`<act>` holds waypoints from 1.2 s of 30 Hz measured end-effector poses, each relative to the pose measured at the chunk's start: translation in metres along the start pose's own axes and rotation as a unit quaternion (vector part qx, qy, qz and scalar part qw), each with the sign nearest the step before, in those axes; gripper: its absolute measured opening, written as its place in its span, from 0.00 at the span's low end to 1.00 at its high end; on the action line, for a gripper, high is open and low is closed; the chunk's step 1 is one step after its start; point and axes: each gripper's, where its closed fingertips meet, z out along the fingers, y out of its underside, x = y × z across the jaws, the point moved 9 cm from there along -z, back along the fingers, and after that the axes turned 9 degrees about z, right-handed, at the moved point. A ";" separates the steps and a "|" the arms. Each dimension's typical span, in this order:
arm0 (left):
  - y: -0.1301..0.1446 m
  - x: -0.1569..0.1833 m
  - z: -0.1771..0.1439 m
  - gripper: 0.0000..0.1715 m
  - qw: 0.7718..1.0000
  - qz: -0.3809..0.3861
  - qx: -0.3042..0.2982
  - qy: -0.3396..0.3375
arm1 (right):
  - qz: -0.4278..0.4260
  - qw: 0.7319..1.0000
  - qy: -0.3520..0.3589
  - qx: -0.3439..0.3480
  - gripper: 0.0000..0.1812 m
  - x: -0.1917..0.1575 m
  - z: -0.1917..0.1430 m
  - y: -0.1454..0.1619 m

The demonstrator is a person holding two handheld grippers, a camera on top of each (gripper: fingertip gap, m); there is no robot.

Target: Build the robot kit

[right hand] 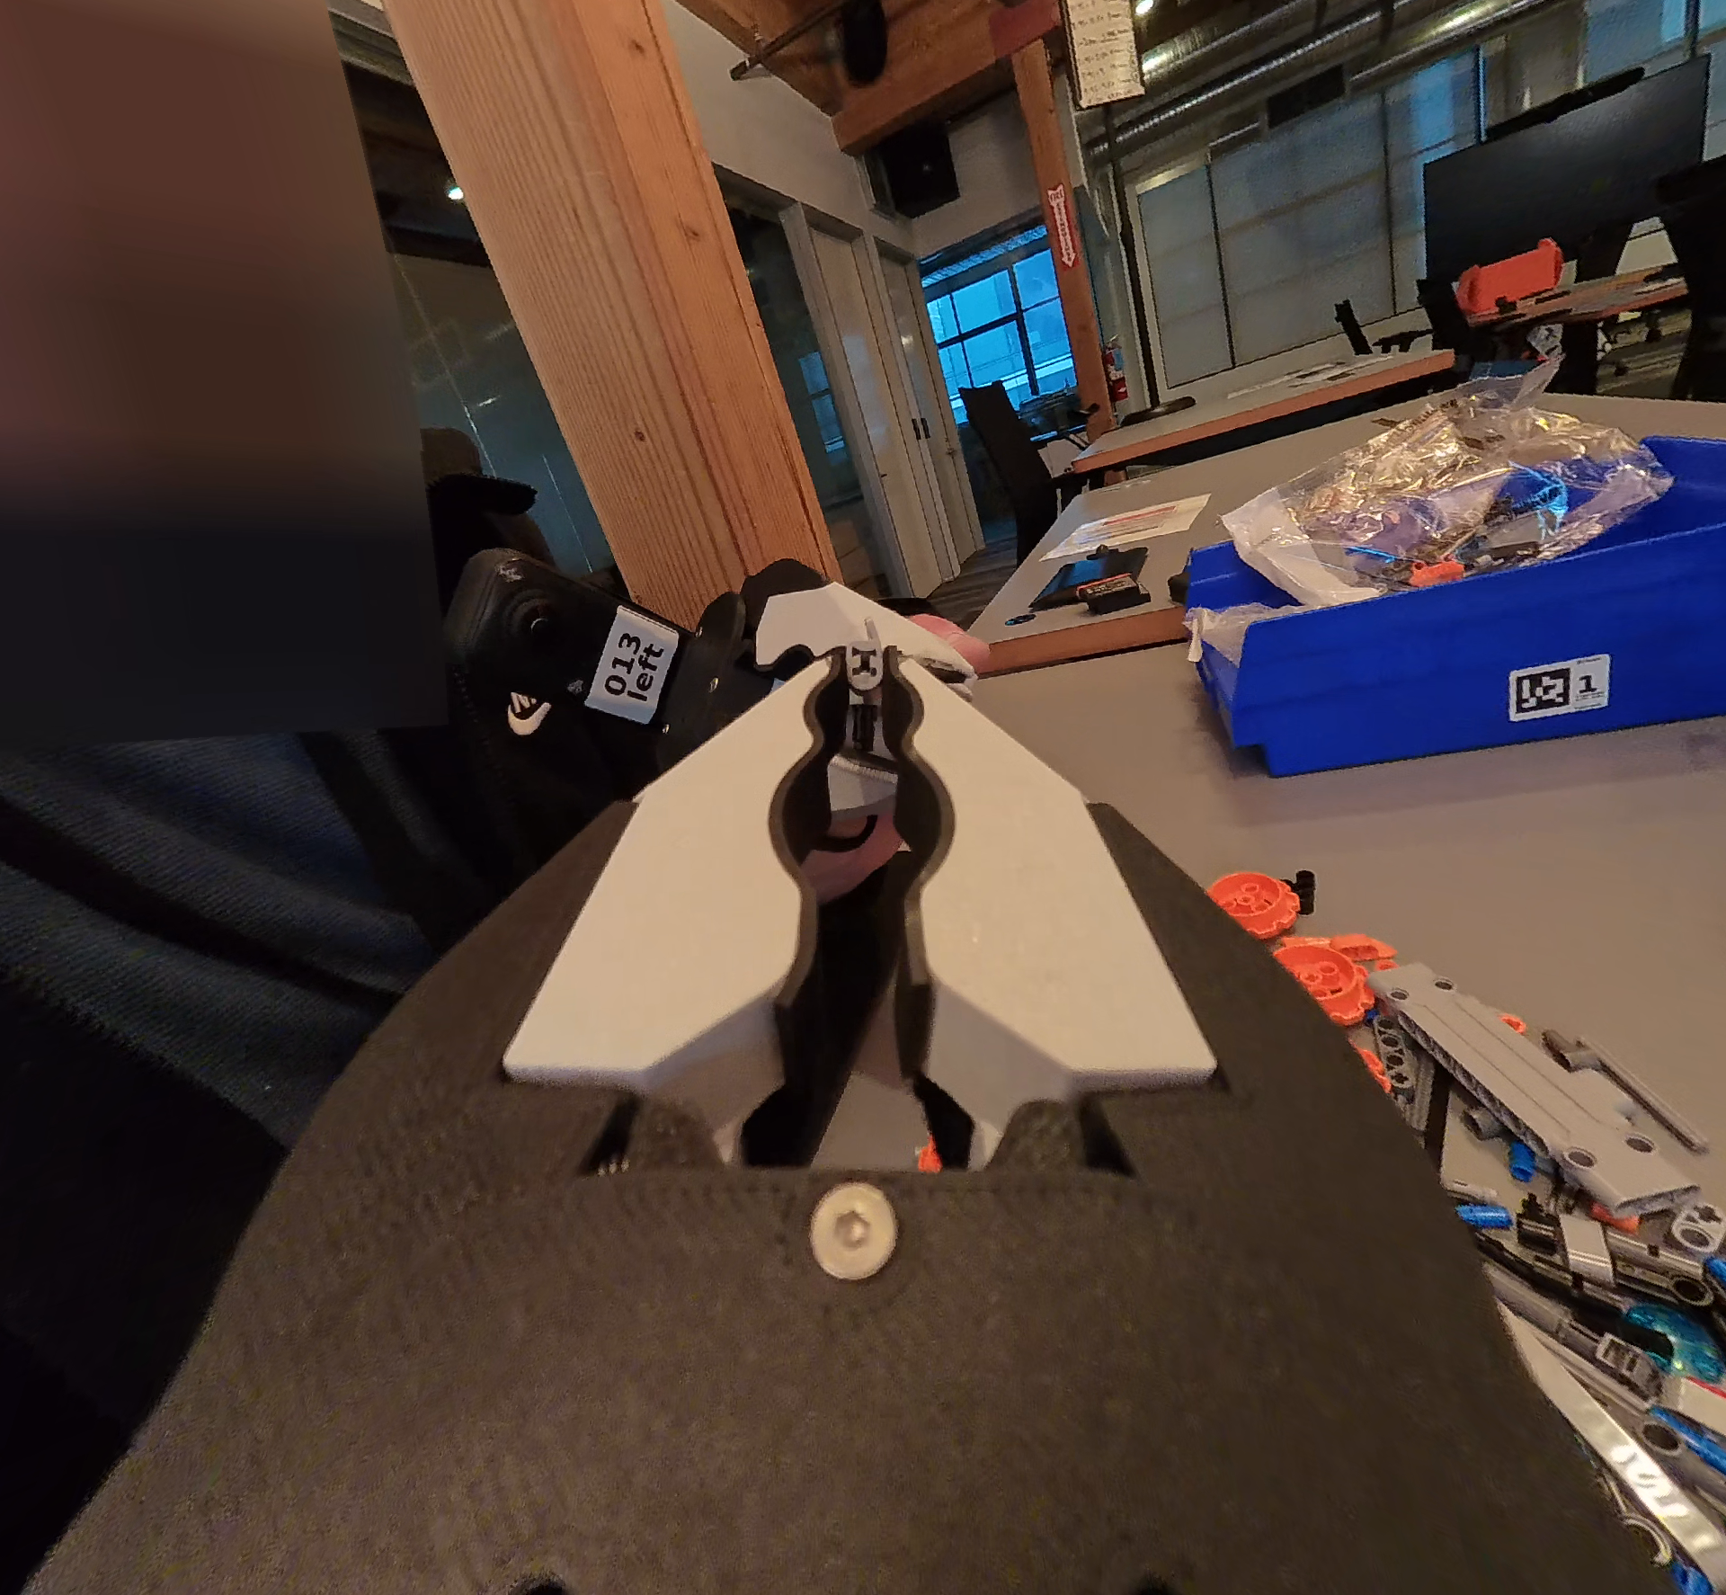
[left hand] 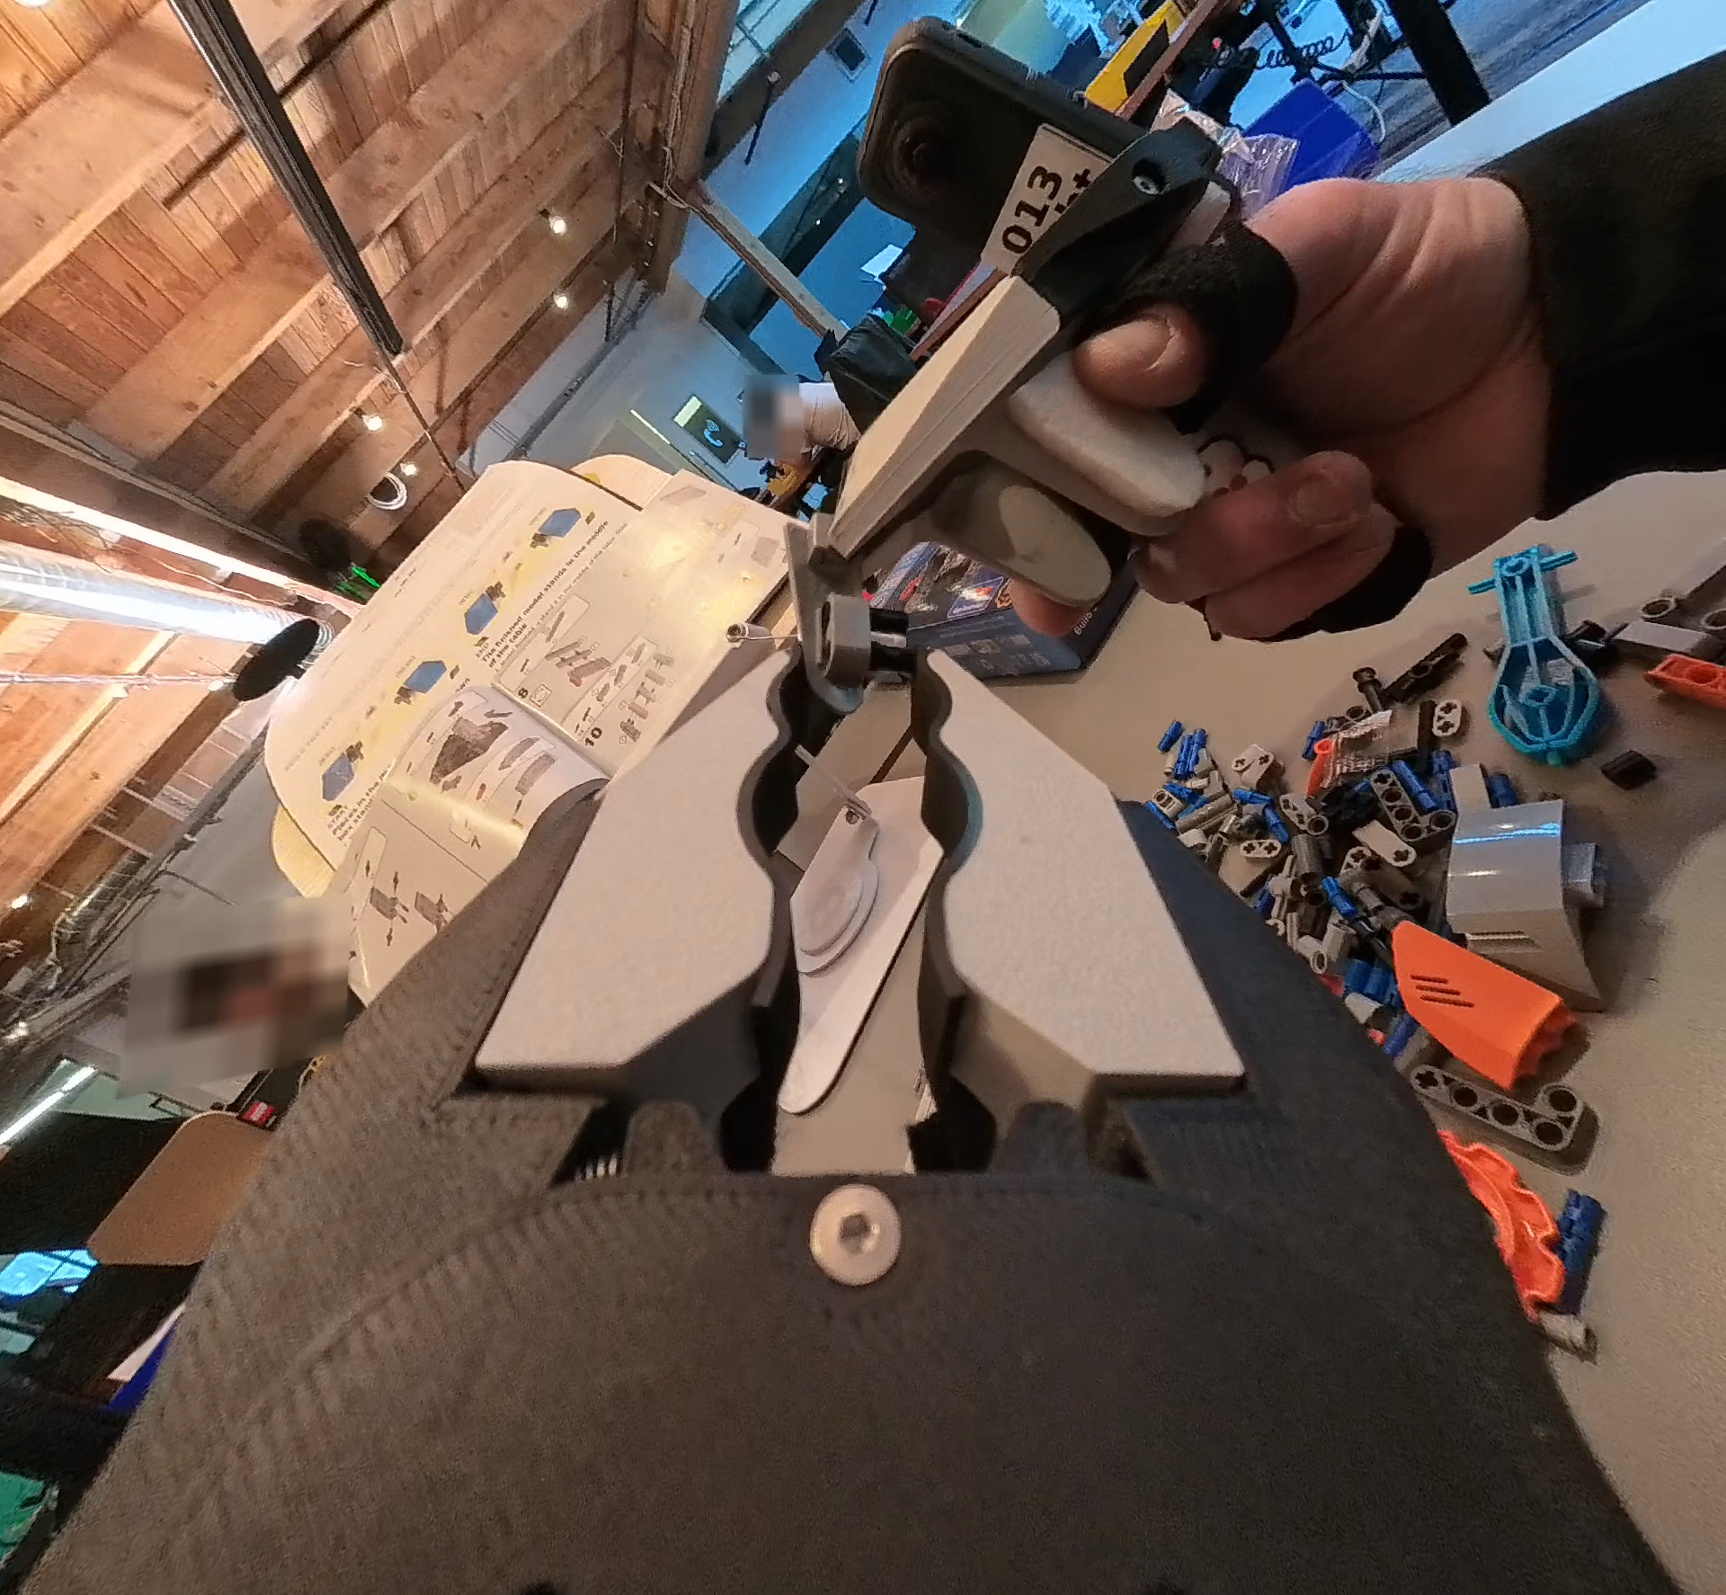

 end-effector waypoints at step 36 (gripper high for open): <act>0.012 -0.006 0.007 0.12 0.995 -0.054 -0.059 0.051 | 0.089 0.993 0.075 -0.013 0.02 0.016 0.003 0.005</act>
